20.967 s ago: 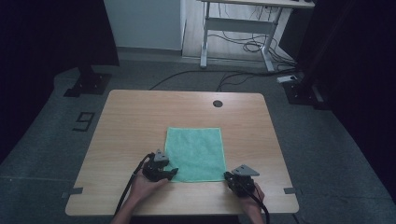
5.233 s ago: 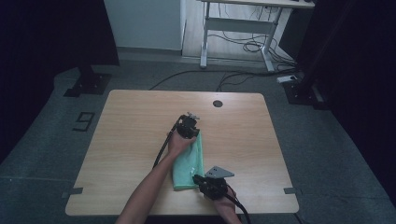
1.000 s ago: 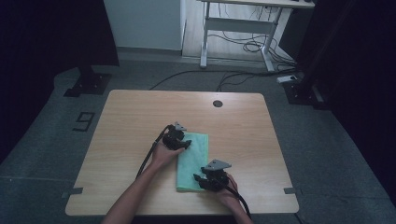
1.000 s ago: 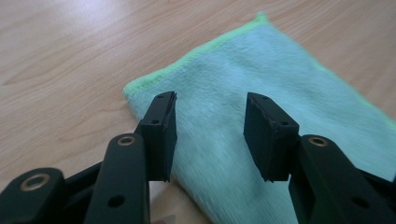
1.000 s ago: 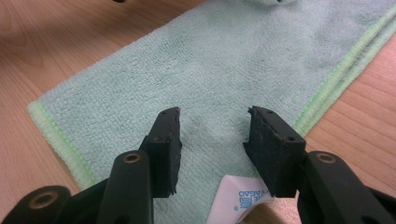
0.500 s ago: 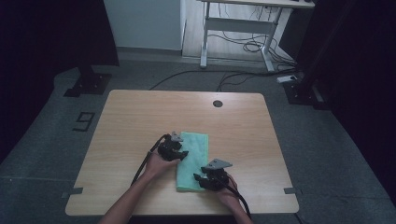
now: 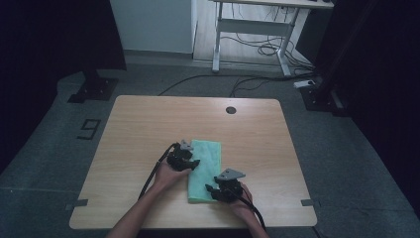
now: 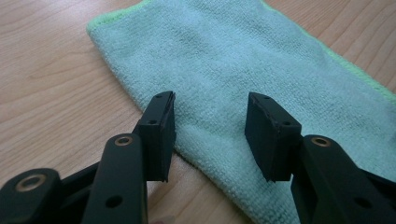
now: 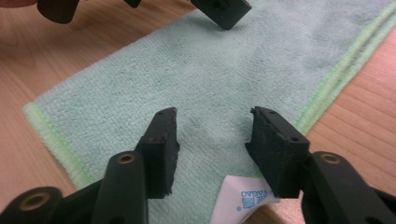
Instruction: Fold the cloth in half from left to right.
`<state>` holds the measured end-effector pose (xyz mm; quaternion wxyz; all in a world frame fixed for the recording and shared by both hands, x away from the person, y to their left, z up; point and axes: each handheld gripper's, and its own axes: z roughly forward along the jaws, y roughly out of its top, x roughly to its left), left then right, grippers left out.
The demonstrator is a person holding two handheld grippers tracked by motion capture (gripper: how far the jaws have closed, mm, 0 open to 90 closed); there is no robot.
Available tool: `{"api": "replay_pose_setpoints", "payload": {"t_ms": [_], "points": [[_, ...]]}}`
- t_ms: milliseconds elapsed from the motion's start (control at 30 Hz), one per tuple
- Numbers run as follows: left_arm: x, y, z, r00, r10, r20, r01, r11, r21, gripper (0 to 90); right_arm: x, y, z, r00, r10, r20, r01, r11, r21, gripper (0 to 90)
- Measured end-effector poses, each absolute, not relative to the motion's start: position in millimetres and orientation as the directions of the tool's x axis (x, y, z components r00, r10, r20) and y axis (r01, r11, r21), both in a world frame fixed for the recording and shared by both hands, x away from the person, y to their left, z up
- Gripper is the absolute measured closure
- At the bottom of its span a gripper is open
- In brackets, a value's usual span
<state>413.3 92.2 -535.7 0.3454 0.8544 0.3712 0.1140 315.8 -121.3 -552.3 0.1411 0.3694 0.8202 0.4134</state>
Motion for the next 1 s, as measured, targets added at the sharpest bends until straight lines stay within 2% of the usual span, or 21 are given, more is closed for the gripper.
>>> {"api": "replay_pose_setpoints", "payload": {"t_ms": [433, 1000], "points": [[411, 116, -517, 0.665, 0.737, -0.122, 0.573, -0.399, 0.716, 51.5, 320, -131, -543, -0.686, 0.722, 0.086, 0.472, 0.352, 0.808, 45.9], [410, 133, -493, 0.649, 0.753, -0.108, 0.55, -0.367, 0.75, 50.1, 355, -140, -526, -0.671, 0.738, 0.071, 0.455, 0.335, 0.825, 44.2]]}}
